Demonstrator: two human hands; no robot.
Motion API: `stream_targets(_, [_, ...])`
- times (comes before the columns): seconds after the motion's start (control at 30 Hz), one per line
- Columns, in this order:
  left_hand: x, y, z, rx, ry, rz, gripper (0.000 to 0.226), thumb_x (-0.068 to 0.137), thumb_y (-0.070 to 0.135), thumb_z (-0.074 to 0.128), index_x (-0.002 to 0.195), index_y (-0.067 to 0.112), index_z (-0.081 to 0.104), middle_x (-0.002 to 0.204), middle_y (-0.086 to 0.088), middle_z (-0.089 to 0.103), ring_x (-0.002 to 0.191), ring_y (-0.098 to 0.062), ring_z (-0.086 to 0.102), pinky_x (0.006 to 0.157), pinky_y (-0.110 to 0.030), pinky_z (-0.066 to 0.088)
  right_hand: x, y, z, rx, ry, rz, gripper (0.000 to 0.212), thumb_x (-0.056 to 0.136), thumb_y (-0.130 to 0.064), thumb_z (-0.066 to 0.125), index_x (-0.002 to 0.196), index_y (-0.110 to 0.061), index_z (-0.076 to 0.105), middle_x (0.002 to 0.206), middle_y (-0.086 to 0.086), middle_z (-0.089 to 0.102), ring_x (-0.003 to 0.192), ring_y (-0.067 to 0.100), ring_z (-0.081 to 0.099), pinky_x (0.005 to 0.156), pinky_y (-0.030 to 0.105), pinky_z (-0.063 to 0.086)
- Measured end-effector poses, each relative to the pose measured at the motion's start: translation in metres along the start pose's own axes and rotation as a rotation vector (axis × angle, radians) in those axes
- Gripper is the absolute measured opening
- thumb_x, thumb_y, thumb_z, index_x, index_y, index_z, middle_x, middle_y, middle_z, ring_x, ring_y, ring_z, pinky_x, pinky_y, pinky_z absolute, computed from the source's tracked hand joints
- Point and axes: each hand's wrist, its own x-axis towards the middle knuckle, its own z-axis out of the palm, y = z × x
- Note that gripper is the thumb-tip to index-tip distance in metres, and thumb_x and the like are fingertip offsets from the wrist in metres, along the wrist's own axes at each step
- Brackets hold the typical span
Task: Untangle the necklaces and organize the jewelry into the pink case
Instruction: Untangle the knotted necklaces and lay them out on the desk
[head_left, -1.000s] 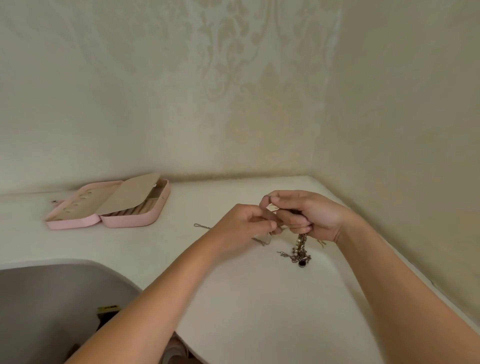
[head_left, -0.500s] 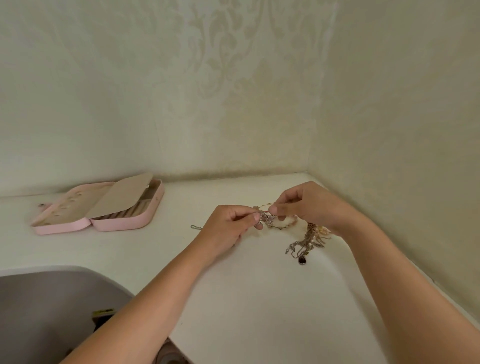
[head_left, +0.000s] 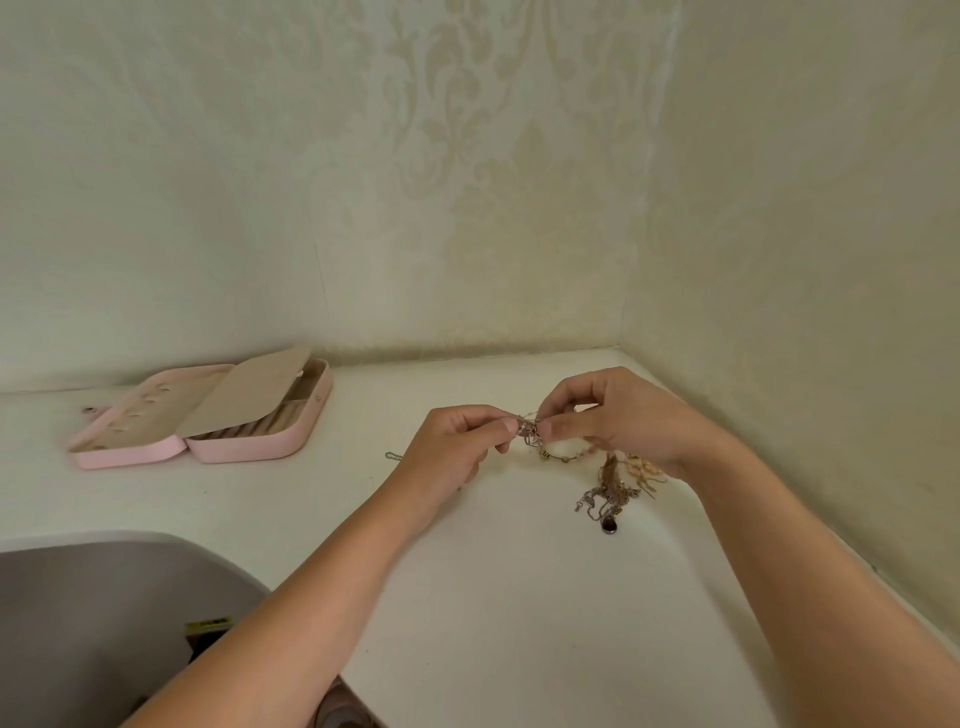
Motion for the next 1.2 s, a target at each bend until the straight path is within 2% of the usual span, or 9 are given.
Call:
stream_targets(0.23, [-0.003,0.004,-0.001,-0.096,-0.001,-0.029,0.017,0.092,0.012,0.058,0.082,0.011,0.071,0.057,0.008,0.038,0.047,-0.004,0.027,0.042,-0.015,0.02,0.004,0.001,0.004,0.184,-0.036,-0.003,0.005,0.084,-0.013,0.069,0.08,-0.014,0.069,0.062,0.003,0.057,0.056,0.014,0.046,0.054,0.02,0.037])
stream_targets(0.4, [-0.005,0.008,-0.002,-0.144,-0.024,-0.029,0.026,0.091,0.015,0.059,0.07,0.022,0.073,0.051,0.013,0.034,0.049,-0.005,0.023,0.042,-0.015,0.019,0.006,0.0,0.008,0.494,-0.086,0.021,0.01,0.09,0.0,0.056,0.085,-0.007,0.062,0.075,0.005,0.064,0.059,0.011,0.054,0.057,0.019,0.045])
stream_targets(0.47, [-0.006,0.009,-0.002,-0.151,-0.032,-0.013,0.013,0.088,0.017,0.063,0.081,0.018,0.075,0.051,0.015,0.046,0.049,-0.006,0.023,0.044,-0.015,0.019,0.007,-0.001,0.008,0.545,-0.121,0.035,0.01,0.092,-0.002,0.053,0.086,-0.006,0.06,0.078,0.005,0.066,0.059,0.011,0.053,0.056,0.018,0.044])
stream_targets(0.53, [-0.007,0.01,-0.002,-0.163,-0.038,-0.005,0.008,0.082,0.019,0.068,0.084,0.016,0.075,0.069,0.008,0.067,0.048,-0.005,0.025,0.045,-0.016,0.02,0.007,-0.001,0.008,0.561,-0.138,0.04,0.011,0.092,-0.004,0.052,0.085,-0.007,0.059,0.08,0.004,0.066,0.057,0.01,0.05,0.053,0.017,0.041])
stream_targets(0.6, [-0.007,0.01,-0.003,-0.167,-0.039,-0.004,0.009,0.08,0.022,0.068,0.08,0.017,0.075,0.069,0.007,0.067,0.048,-0.005,0.024,0.044,-0.015,0.019,0.008,0.0,0.008,0.56,-0.132,0.047,0.013,0.093,-0.006,0.051,0.083,-0.008,0.059,0.079,0.002,0.065,0.054,0.008,0.045,0.05,0.017,0.036])
stream_targets(0.67, [-0.005,0.009,-0.003,-0.169,-0.032,-0.018,0.014,0.079,0.028,0.067,0.07,0.02,0.073,0.052,0.011,0.04,0.049,-0.006,0.02,0.043,-0.015,0.019,0.008,0.001,0.01,0.538,-0.121,0.053,0.014,0.095,-0.008,0.05,0.083,-0.01,0.058,0.072,0.001,0.061,0.052,0.008,0.043,0.05,0.018,0.032])
stream_targets(0.73, [-0.004,0.009,-0.004,-0.192,-0.043,-0.042,0.02,0.074,0.035,0.066,0.061,0.02,0.069,0.056,0.007,0.025,0.05,-0.007,0.018,0.043,-0.015,0.017,0.009,0.001,0.011,0.472,-0.108,0.049,0.013,0.096,-0.01,0.05,0.086,-0.011,0.057,0.063,0.0,0.057,0.05,0.009,0.041,0.05,0.018,0.033])
stream_targets(1.07, [-0.003,0.007,-0.004,-0.316,-0.149,-0.113,0.011,0.078,0.024,0.067,0.075,0.017,0.059,0.069,0.01,0.053,0.05,-0.003,0.027,0.041,-0.012,0.021,0.004,-0.005,0.014,0.126,0.0,0.044,0.012,0.099,-0.018,0.05,0.09,-0.012,0.056,0.045,-0.009,0.034,0.041,0.006,0.024,0.044,0.017,0.023])
stream_targets(1.2, [-0.003,0.006,-0.005,-0.303,-0.108,-0.094,0.003,0.083,0.018,0.064,0.082,0.017,0.066,0.073,0.01,0.065,0.05,-0.003,0.028,0.041,-0.012,0.022,0.002,-0.006,0.009,0.084,-0.023,0.011,0.03,0.1,-0.029,0.047,0.077,-0.012,0.055,0.046,-0.009,0.032,0.044,0.008,0.024,0.047,0.019,0.021])
